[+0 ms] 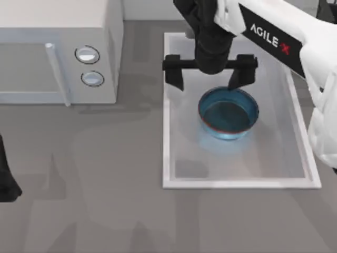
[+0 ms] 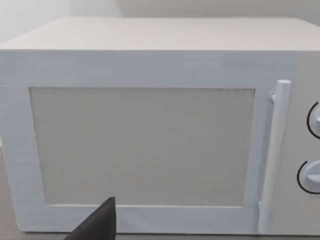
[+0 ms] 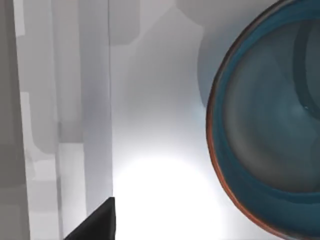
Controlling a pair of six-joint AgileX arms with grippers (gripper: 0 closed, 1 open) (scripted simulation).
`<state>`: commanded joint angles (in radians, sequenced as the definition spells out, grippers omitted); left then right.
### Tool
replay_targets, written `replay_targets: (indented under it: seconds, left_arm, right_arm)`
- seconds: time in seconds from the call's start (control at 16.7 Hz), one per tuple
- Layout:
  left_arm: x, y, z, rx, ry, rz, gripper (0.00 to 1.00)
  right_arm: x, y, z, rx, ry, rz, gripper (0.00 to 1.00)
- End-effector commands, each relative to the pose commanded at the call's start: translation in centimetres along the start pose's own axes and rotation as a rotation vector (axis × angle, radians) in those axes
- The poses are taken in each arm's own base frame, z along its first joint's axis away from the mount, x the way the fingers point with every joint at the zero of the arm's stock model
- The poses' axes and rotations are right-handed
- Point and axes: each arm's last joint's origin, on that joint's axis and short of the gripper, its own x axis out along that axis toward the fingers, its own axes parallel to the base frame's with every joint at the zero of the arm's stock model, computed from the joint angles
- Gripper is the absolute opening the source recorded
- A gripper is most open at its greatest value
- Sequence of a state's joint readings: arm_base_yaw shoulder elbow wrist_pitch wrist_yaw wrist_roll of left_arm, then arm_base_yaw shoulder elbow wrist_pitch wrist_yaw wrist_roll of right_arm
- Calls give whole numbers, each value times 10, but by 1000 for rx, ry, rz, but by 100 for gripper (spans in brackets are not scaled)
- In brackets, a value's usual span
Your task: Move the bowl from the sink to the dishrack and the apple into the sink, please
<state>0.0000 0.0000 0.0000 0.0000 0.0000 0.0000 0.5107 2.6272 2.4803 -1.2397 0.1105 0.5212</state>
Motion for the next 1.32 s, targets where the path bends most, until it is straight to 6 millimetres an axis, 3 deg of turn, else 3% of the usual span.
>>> replay_targets:
  seconds: [0.18,0.54,0.66,1.02,1.32]
  left_arm:
    - [0,0,0,0,0,0,100]
    - [0,0,0,0,0,0,100]
    - [0,0,0,0,0,0,100]
    - [0,0,0,0,0,0,100]
    - [0,0,0,0,0,0,100]
  right_arm:
    - [12,8,-1,5,10,-5,100]
    - [14,5,0,8,13,-7,100]
    - [29,7,1,6,11,-5,100]
    - [104,7,-1,5,11,-5,100]
    - [112,7,-2,5,10,-5,100]
